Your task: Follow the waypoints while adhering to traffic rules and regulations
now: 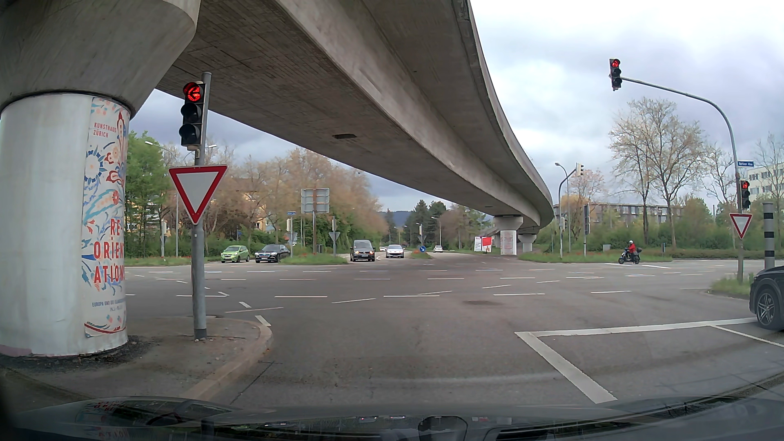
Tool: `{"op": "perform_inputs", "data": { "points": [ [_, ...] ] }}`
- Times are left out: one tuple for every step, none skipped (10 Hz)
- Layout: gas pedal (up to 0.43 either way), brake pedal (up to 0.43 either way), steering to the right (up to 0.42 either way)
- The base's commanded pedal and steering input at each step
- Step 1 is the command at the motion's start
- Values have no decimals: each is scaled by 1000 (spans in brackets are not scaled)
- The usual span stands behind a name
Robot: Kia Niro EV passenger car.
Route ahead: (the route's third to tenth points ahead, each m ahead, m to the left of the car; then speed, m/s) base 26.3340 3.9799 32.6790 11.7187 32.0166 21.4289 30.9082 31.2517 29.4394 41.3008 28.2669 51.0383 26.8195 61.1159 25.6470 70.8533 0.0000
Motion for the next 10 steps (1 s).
{"op": "perform_inputs", "data": {
  "points": [
    [0,244,-8],
    [0,244,-9],
    [0,244,-9],
    [0,244,-8],
    [0,244,-9],
    [0,244,-9],
    [0,244,-9],
    [0,244,-8],
    [0,244,-8],
    [0,244,-8]
  ]
}}
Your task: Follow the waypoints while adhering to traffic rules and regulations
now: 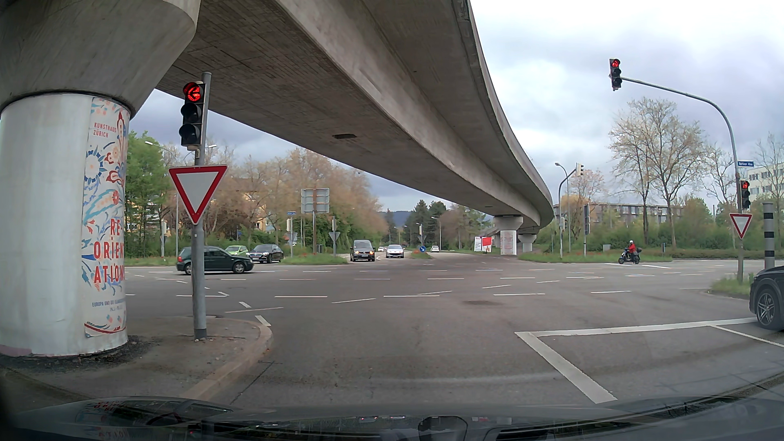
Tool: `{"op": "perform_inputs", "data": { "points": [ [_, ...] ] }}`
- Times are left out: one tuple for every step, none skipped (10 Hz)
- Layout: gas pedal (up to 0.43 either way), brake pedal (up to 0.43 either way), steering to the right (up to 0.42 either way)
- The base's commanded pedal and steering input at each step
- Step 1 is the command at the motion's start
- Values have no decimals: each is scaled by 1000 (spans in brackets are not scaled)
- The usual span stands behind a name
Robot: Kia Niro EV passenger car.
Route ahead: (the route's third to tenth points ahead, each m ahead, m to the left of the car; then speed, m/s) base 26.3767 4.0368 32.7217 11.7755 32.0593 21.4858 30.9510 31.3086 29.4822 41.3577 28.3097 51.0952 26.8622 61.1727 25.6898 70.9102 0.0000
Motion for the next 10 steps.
{"op": "perform_inputs", "data": {
  "points": [
    [0,244,-9],
    [0,244,-8],
    [0,244,-9],
    [0,244,-9],
    [0,244,-9],
    [0,244,-8],
    [0,244,-8],
    [0,244,-9],
    [0,244,-8],
    [0,244,-9]
  ]
}}
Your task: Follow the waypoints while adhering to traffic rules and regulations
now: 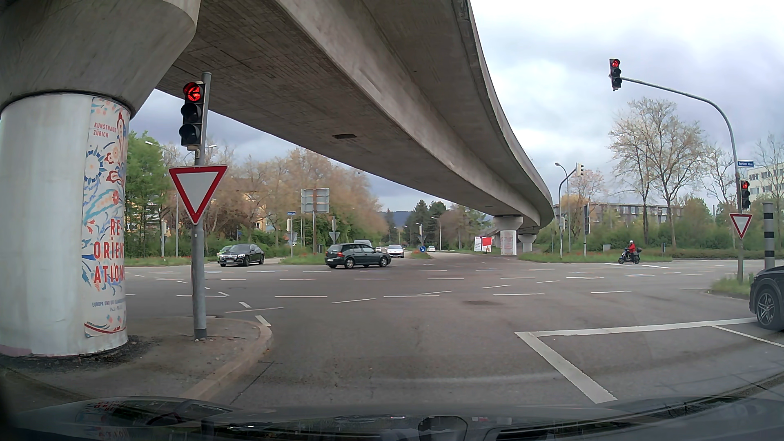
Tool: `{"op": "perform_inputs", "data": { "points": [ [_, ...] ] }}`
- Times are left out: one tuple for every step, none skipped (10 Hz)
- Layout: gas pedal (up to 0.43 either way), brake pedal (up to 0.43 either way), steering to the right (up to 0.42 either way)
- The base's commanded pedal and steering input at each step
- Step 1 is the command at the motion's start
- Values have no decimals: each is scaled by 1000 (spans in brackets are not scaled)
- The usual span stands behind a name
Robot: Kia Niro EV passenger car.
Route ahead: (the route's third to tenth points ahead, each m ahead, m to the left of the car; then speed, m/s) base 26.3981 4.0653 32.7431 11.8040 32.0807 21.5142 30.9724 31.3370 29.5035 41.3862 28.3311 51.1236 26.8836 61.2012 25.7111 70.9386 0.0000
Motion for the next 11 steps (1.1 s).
{"op": "perform_inputs", "data": {
  "points": [
    [0,244,-9],
    [0,232,-9],
    [0,244,-9],
    [0,244,-8],
    [0,244,-8],
    [0,244,-9],
    [0,244,-8],
    [0,244,-8],
    [0,244,-9],
    [0,244,-9],
    [0,244,-9]
  ]
}}
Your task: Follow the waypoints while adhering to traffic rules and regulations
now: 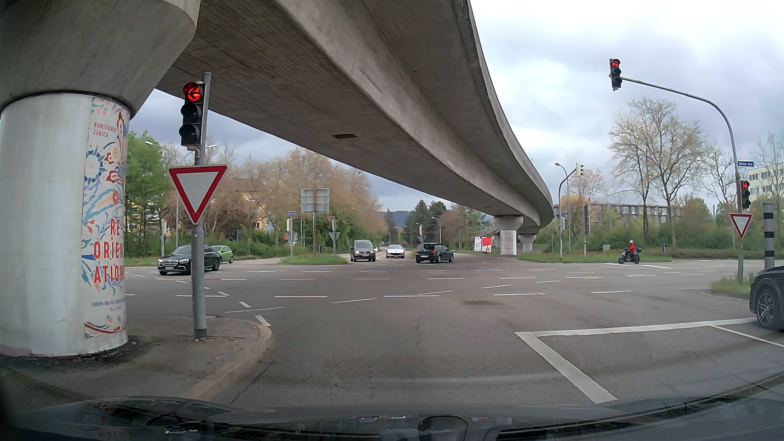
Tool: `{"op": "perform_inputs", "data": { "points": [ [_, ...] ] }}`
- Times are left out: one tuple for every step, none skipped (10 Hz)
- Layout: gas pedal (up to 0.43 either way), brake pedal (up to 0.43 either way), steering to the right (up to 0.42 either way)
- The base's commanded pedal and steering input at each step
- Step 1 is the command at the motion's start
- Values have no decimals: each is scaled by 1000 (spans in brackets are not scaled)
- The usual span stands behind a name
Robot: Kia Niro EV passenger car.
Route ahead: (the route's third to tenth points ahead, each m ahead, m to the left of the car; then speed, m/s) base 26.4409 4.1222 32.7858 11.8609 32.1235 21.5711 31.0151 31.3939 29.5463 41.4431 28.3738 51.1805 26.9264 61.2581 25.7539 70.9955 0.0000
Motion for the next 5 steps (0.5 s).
{"op": "perform_inputs", "data": {
  "points": [
    [0,244,-8],
    [0,244,-9],
    [0,244,-8],
    [0,244,-8],
    [0,244,-8]
  ]
}}
